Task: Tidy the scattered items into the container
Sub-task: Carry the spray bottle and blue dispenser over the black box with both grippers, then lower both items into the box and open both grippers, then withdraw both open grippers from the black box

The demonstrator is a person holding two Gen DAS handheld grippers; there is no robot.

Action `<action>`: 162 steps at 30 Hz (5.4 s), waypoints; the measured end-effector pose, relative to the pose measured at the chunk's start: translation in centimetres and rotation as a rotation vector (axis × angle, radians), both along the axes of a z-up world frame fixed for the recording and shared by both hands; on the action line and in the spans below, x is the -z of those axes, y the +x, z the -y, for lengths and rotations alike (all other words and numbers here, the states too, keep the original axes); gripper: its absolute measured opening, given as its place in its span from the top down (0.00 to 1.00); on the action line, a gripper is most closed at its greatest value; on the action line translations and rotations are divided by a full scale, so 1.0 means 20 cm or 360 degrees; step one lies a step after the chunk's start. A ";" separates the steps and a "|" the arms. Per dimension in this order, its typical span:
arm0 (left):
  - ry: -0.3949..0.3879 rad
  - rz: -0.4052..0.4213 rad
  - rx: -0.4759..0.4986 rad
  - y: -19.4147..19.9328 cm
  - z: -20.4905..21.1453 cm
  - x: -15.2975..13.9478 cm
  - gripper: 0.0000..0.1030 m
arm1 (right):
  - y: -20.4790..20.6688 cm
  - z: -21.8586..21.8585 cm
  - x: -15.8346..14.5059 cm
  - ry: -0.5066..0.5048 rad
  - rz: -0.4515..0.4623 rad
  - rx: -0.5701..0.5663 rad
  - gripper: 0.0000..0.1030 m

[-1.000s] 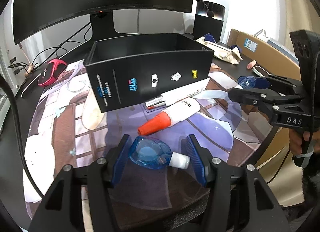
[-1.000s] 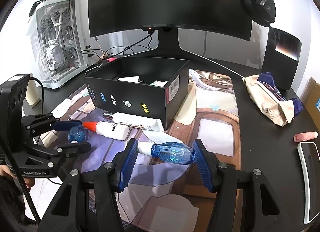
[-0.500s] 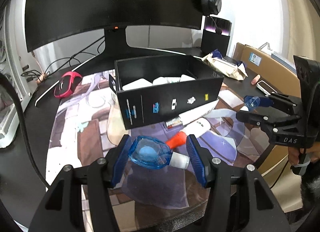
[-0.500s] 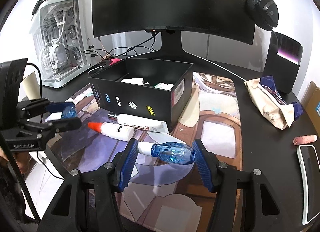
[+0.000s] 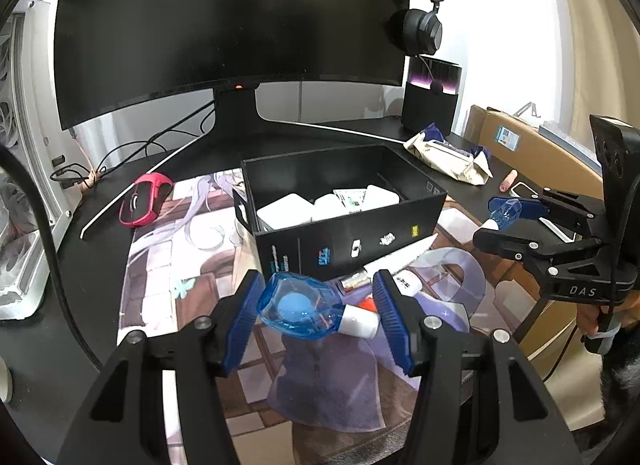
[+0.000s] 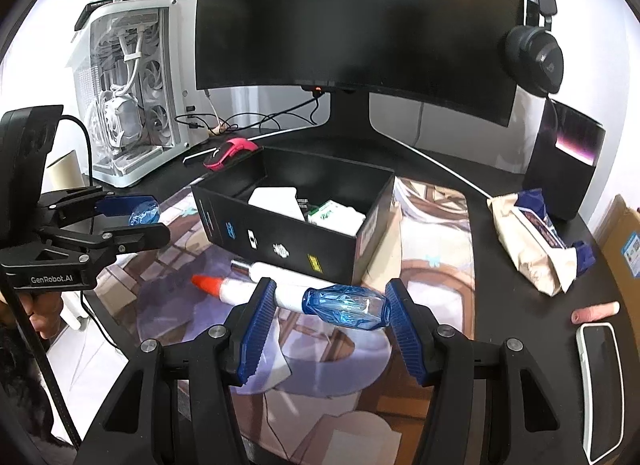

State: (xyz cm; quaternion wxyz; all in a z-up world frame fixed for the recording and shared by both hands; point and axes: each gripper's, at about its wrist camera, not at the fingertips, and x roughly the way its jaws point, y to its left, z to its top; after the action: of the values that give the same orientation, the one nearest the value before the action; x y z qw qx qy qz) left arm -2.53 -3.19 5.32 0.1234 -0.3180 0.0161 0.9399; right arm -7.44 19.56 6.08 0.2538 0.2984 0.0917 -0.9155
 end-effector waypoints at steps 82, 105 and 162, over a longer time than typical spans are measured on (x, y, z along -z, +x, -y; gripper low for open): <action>-0.0019 -0.0020 0.0068 -0.54 -0.05 -0.14 0.45 | -0.46 0.19 -0.15 0.0015 -0.0081 -0.0126 0.45; 0.0015 -0.0001 0.0031 -0.56 0.01 -0.10 0.46 | -0.57 0.25 -0.10 0.0020 0.0007 -0.0179 0.45; -0.0118 -0.0053 -0.0045 -0.29 -0.03 -0.10 0.00 | -0.35 0.17 -0.14 0.0063 -0.0077 -0.0036 0.01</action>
State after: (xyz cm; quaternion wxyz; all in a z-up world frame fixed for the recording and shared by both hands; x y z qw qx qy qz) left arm -8.33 -2.67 7.33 0.0980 -0.3069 0.0486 0.9454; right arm -14.34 16.09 8.79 0.2559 0.2801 0.1194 -0.9175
